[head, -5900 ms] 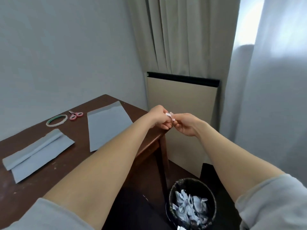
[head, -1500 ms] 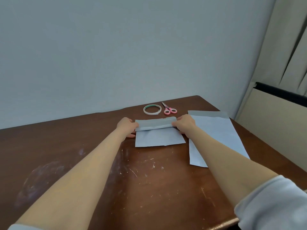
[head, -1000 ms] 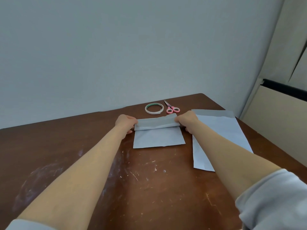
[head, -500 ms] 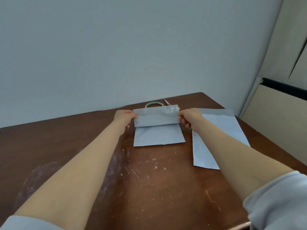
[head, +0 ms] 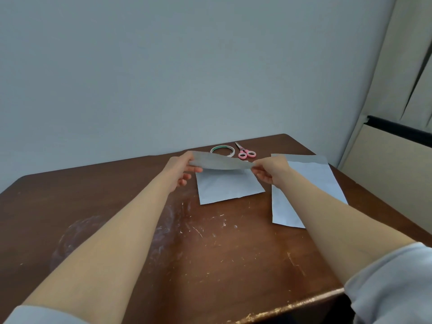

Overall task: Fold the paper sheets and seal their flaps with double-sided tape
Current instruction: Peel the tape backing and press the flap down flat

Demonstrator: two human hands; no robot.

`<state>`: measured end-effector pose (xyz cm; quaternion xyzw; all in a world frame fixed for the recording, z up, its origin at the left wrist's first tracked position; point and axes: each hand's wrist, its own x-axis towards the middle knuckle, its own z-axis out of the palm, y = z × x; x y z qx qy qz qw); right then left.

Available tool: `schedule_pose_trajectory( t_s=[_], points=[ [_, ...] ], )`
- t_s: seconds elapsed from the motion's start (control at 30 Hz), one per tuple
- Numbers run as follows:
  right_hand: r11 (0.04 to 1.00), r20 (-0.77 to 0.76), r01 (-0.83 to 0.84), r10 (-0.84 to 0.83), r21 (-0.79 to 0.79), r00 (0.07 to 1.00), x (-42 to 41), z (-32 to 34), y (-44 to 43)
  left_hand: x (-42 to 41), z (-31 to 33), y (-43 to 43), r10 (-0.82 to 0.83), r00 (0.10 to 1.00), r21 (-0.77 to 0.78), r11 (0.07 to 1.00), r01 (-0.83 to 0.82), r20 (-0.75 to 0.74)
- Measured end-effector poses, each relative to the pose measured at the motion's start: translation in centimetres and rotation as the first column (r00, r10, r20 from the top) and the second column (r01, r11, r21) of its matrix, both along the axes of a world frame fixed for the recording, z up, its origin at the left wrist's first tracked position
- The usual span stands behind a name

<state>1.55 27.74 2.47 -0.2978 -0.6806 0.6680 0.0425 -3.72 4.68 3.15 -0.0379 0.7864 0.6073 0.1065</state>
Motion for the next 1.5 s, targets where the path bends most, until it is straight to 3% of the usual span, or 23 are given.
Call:
schedule_pose_trajectory(
  t_s=[0.33, 0.47, 0.7, 0.93, 1.07, 1.2, 1.5],
  points=[
    [0.995, 0.052, -0.014, 0.019, -0.096, 0.998, 1.7, 0.4, -0.8, 1.0, -0.2, -0.3, -0.053, 0.998, 0.021, 0.998, 0.052, 0.032],
    [0.979, 0.084, -0.032, 0.05, -0.203, 0.995, 1.2, 0.4, -0.6, 0.9, -0.3, -0.6, -0.105, 0.993, 0.017, 0.994, 0.104, 0.048],
    [0.991, 0.1, -0.041, 0.054, -0.128, 0.993, -0.1, 1.0, -1.4, 0.7, 0.3, -1.1, -0.205, 0.975, 0.038, 0.979, 0.202, 0.086],
    [0.992, -0.012, -0.051, 0.05, -0.117, 0.999, 0.1, 2.2, -1.4, 0.7, -0.9, -0.5, -0.048, 0.986, 0.171, 0.985, 0.021, 0.157],
    [0.992, -0.024, -0.057, 0.054, -0.113, 0.998, 0.6, 2.3, -1.3, 0.4, -0.8, 0.8, 0.058, 0.976, 0.329, 0.936, -0.126, 0.208],
    [0.994, 0.006, -0.065, 0.066, -0.083, 0.998, 1.0, 1.9, -0.6, -0.4, -1.2, 1.6, 0.037, 0.979, 0.261, 0.961, -0.09, 0.202],
    [0.987, 0.142, -0.155, 0.159, -0.038, 0.977, 0.5, 0.6, 0.7, -3.3, -2.2, 3.1, 0.211, 0.973, 0.13, 0.966, -0.222, 0.094]
  ],
)
